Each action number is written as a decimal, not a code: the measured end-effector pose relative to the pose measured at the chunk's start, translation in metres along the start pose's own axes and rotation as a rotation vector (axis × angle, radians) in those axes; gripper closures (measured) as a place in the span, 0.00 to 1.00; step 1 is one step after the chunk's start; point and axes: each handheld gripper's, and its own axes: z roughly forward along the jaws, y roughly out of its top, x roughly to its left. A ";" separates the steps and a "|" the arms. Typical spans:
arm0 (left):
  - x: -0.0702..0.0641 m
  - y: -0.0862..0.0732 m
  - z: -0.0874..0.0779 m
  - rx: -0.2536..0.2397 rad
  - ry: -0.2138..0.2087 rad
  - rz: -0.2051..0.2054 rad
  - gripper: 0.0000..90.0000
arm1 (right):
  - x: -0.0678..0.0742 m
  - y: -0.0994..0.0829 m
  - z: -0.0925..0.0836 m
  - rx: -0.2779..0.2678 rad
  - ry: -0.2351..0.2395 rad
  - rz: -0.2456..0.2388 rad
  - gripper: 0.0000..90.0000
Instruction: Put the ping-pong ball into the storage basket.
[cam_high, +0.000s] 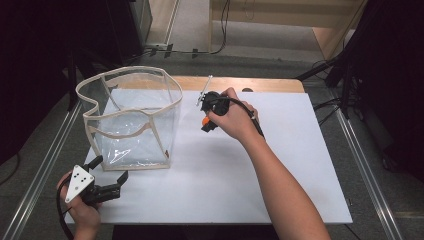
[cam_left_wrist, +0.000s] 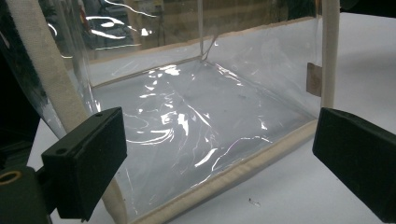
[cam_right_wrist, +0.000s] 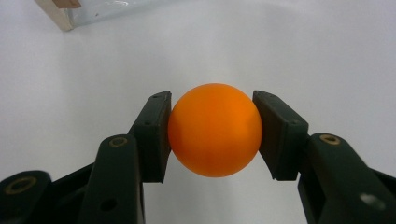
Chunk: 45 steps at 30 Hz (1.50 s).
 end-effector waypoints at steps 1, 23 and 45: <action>0.000 0.000 0.000 0.001 0.001 0.001 0.04 | 0.000 0.001 -0.002 0.006 0.000 0.001 0.53; 0.000 0.000 0.000 -0.002 0.002 -0.001 0.04 | -0.002 0.026 -0.032 -0.023 0.013 -0.032 0.53; -0.001 0.000 0.000 0.002 0.001 0.002 0.04 | -0.002 0.043 -0.059 -0.030 0.033 -0.060 0.53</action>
